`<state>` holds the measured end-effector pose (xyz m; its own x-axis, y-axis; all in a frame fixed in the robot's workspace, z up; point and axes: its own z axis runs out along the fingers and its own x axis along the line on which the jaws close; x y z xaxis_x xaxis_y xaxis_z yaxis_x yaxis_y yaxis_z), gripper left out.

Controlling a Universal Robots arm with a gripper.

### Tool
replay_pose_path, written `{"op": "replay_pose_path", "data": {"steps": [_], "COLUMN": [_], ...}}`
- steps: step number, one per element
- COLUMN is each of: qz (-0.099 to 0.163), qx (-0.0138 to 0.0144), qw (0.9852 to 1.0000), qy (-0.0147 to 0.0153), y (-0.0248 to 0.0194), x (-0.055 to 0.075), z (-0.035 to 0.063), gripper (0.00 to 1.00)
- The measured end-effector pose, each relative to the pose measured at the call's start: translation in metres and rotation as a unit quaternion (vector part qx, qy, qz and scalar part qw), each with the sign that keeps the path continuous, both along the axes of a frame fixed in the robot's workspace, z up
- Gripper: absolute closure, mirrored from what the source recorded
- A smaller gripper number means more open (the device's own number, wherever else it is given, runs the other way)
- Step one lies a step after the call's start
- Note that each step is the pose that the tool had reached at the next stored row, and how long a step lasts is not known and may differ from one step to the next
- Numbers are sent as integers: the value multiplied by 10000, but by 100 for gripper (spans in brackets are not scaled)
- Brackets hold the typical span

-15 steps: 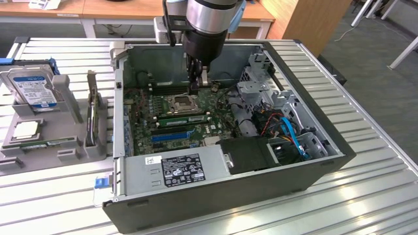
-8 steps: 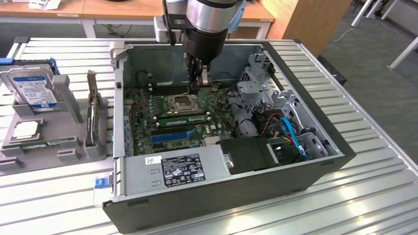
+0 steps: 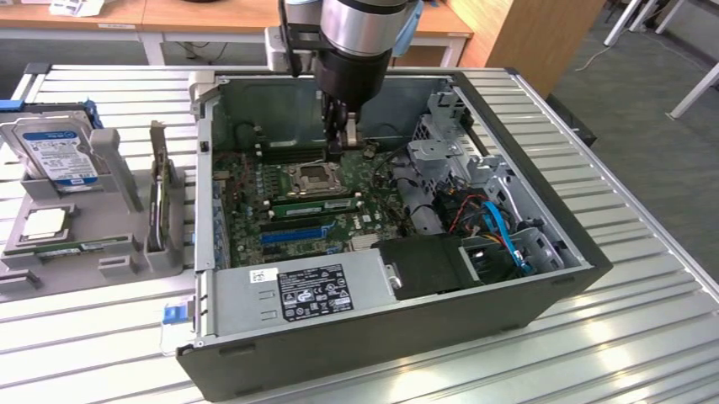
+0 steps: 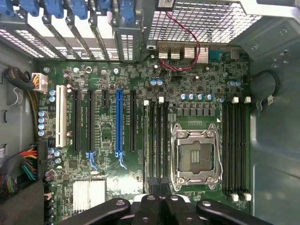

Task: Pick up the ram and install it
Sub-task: 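Press down the ram until it locks into place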

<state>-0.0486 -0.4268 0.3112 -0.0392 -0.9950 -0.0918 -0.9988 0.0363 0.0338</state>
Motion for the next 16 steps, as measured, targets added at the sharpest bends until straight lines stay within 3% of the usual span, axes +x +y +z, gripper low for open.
{"op": "replay_pose_path", "data": {"steps": [6,16], "qz": [-441,-979], "qx": [0,0], "qw": [9990,9952], "qy": [0,-4], "y": [0,0], "x": [0,0], "z": [0,0], "gripper": [90,90]}}
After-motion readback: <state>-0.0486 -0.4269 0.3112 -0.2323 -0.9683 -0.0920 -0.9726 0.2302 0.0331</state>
